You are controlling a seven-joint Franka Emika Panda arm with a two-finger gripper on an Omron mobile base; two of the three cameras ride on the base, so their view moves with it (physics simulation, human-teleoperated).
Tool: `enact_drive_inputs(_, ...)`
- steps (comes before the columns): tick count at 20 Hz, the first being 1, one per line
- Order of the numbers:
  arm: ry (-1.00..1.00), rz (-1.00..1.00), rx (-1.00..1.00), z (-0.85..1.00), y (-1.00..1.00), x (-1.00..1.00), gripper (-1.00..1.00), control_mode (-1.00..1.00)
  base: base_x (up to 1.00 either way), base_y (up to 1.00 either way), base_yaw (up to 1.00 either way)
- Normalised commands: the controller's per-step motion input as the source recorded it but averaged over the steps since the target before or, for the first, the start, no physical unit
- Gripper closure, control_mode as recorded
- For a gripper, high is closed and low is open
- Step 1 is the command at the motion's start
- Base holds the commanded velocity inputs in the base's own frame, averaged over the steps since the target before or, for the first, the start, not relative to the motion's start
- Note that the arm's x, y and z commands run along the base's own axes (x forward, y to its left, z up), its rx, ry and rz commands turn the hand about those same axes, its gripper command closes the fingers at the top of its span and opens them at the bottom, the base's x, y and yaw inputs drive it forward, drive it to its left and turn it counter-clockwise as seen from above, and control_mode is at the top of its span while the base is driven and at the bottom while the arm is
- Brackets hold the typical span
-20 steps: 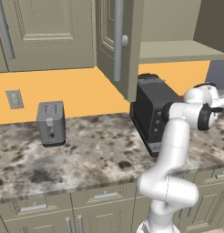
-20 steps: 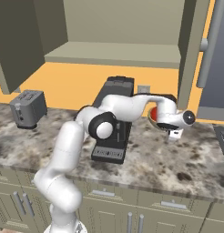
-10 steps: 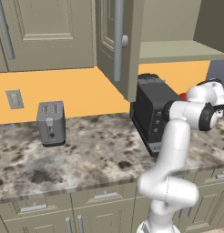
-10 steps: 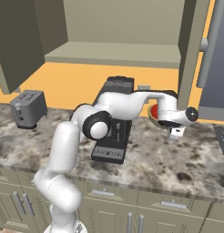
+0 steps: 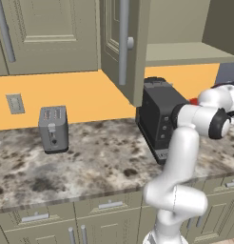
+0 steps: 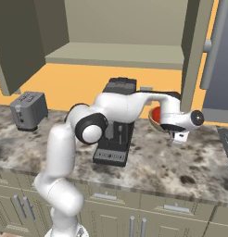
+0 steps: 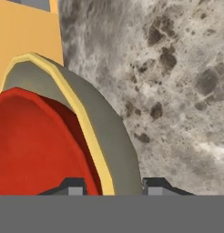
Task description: Pick up the bowls on the counter and stack them on top of one another in the open cabinet. Place the smaller bowl on top of the larger bowl.
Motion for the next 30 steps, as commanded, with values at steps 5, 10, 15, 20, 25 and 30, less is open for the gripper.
enact_drive_inputs(5,-0.01,0.03,0.0,0.0,0.22,-0.41,1.0,-1.0,0.0,0.0,0.0)
enact_drive_inputs(10,-0.01,0.03,0.0,0.0,0.19,-0.42,1.0,-1.0,0.0,0.0,0.0)
enact_drive_inputs(15,-0.02,0.01,0.0,0.02,0.07,-0.48,1.0,-1.0,0.0,0.0,0.0)
enact_drive_inputs(20,-0.01,0.0,0.0,0.03,0.04,-0.52,1.0,-1.0,0.0,0.0,0.0)
enact_drive_inputs(25,0.0,0.01,0.0,0.08,0.13,-0.54,1.0,-1.0,0.0,0.0,0.0)
enact_drive_inputs(30,0.0,0.01,0.0,0.18,0.1,-0.49,1.0,-1.0,0.0,0.0,0.0)
